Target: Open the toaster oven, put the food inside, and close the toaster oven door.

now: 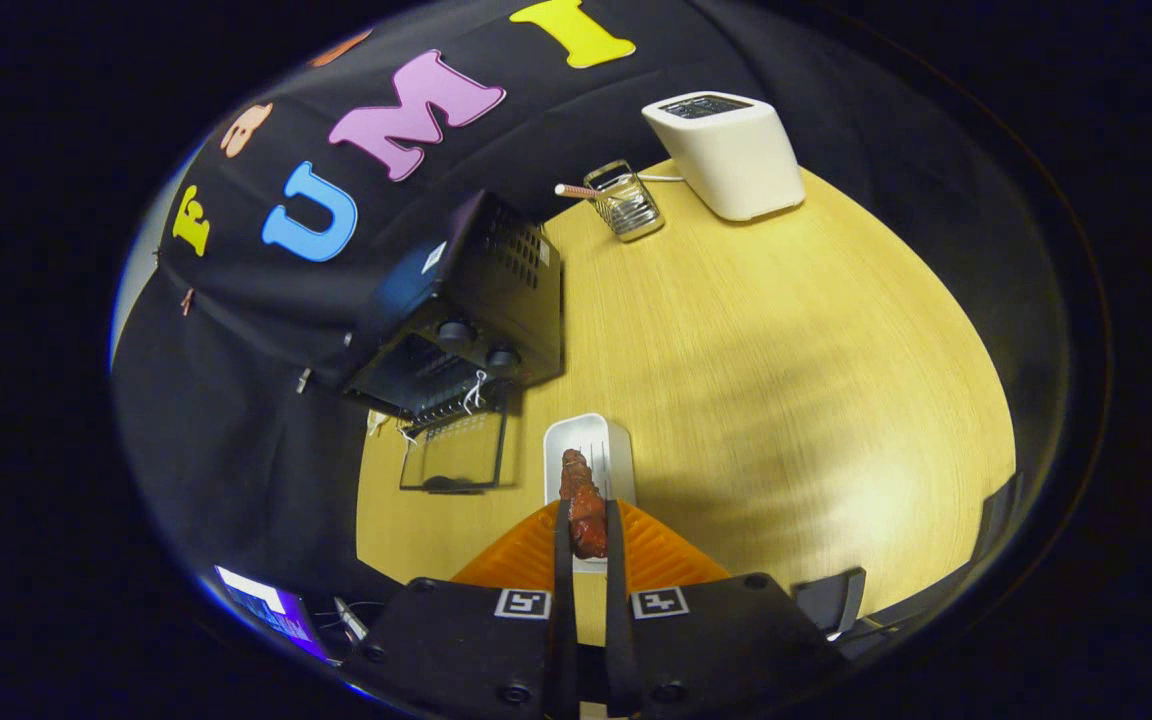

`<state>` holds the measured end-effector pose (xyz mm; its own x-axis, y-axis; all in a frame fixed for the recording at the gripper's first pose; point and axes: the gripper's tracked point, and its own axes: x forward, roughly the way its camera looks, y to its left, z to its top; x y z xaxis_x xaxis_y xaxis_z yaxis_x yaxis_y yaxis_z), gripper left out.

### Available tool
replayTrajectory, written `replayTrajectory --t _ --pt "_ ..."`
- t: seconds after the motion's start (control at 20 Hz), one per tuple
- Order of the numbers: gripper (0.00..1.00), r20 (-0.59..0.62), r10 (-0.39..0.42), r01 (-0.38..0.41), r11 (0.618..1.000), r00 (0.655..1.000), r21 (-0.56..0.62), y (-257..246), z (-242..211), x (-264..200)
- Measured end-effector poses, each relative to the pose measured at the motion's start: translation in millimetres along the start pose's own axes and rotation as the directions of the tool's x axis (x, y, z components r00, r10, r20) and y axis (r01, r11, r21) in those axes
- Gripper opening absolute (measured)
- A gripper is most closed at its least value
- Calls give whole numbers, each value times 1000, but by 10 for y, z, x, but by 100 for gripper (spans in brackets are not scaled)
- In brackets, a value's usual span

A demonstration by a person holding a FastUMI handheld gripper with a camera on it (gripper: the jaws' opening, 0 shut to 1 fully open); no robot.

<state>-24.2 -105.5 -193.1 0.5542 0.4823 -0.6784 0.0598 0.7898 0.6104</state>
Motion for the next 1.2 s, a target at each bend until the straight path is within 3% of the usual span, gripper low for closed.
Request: replayTrajectory --t 0.25,0.6,0.85,1.2 --pt "14 32 63 -65 997 997 47 605 -79 -20" --pt "14 49 199 -202 976 979 76 1640 -279 563" --pt "15 92 218 -222 974 972 37 2017 -294 1058" --pt "15 236 217 -241 968 947 76 2356 -10 1788"
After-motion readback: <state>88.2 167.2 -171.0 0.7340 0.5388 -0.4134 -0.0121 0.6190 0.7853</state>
